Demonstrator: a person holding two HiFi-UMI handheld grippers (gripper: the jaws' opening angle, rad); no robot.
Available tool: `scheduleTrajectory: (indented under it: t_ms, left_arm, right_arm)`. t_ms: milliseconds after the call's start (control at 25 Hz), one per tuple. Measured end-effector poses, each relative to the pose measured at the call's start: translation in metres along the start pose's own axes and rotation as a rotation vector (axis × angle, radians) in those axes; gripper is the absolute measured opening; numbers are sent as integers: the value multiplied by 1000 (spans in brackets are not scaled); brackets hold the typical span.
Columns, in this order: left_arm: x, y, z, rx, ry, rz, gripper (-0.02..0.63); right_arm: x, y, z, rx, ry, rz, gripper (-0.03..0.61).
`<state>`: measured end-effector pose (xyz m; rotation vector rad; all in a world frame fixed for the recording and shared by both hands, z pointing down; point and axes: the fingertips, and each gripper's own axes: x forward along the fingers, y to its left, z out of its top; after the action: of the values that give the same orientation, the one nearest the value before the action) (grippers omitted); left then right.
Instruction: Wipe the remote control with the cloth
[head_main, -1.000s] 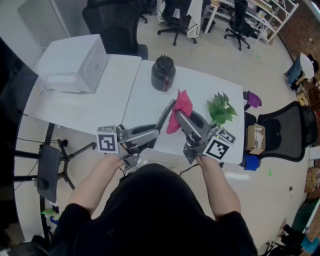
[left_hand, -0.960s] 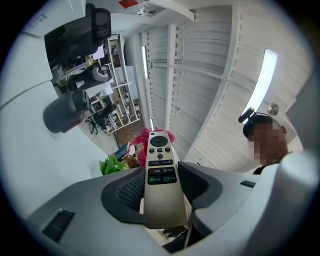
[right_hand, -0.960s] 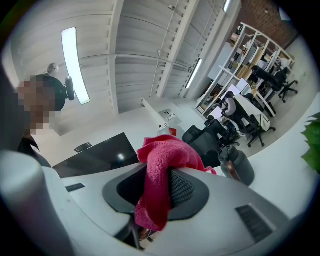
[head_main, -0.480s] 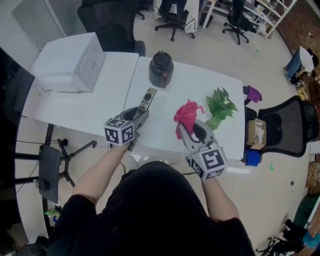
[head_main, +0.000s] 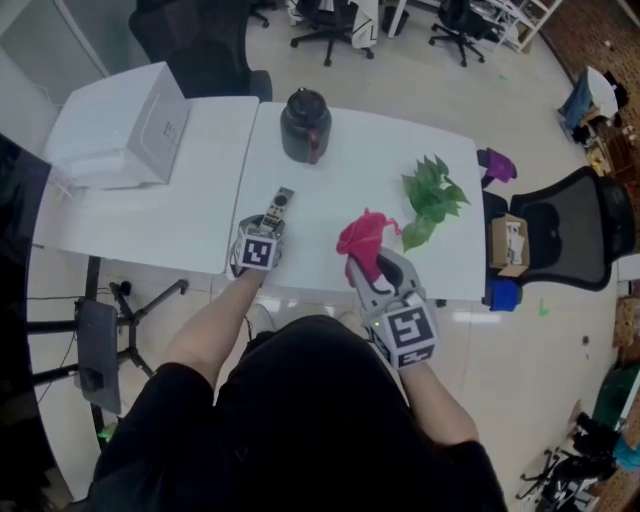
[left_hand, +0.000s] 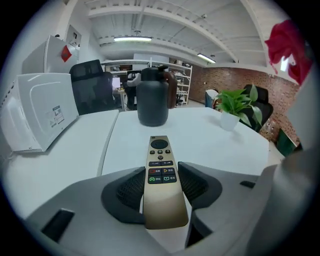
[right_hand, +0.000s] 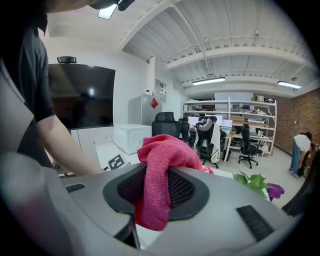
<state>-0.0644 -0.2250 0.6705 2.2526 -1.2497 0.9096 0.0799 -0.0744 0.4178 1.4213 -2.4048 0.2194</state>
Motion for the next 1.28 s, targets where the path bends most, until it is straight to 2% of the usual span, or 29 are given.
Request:
scheduleTrajectory:
  t_ms: [120,320,840,920,1080,1280]
  left_arm:
    - [14,2,-11,-3,43,24,210]
    - [26,0,-19,-5,66,34,210]
    - [33,-6,-27,37,78,48,213]
    - [31,-7,-27,51,76,49,247]
    - [15,-5,-20,56,31,48,258]
    - [-38,-1,8,3,-136,19,258]
  right_arm:
    - [-3,2,-5,11,20,-3,115]
    - [-5,1,-12,4,35,-3,115]
    - [-6,-6,-14,15,50,-16,115]
    - [-6,-6,-14,18,49,-16,115]
    - [-3,-7,-14,34,60,-21,115]
    - [19,-15,-28,28,101,-21,115]
